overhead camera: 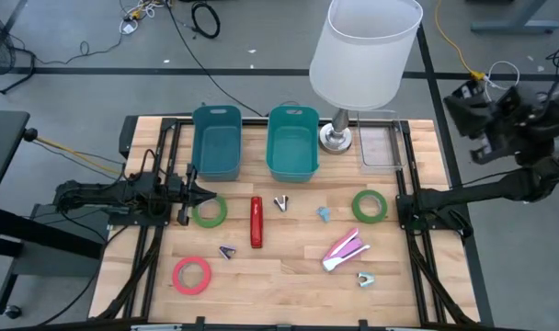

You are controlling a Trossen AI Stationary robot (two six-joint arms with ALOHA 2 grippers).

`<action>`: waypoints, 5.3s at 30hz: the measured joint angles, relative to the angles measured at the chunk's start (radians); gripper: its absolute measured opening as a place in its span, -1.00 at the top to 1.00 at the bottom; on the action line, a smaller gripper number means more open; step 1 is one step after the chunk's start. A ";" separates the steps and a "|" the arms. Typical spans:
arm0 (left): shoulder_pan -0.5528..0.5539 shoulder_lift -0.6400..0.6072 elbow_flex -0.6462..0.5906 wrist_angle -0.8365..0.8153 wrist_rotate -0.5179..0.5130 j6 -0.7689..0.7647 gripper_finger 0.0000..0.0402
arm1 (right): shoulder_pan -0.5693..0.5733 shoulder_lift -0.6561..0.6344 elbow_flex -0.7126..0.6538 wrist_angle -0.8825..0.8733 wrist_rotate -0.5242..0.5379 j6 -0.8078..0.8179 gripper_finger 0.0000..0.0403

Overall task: Pick and place Stapler, Stapler remover, tape
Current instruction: Put the green tape into the green bin

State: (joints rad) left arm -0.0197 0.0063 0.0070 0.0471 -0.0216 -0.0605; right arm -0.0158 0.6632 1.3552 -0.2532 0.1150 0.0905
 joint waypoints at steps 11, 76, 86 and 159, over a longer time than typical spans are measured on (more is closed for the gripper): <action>0.000 0.000 0.000 0.000 0.000 0.000 0.99 | 0.000 0.000 0.000 -0.344 0.000 -0.061 0.94; 0.000 0.000 0.000 0.000 0.000 0.000 0.99 | 0.000 0.125 -0.608 -0.908 -0.195 0.112 0.94; 0.000 0.000 0.000 0.000 0.000 0.000 0.99 | 0.000 0.174 -0.664 -0.820 -0.197 0.118 0.90; 0.000 0.000 0.000 0.000 0.000 0.000 0.99 | 0.001 0.800 -0.664 -0.546 -0.097 0.746 -0.17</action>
State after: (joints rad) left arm -0.0199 0.0063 0.0068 0.0475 -0.0216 -0.0605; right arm -0.0150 1.4631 0.6914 -0.7991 0.0185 0.8366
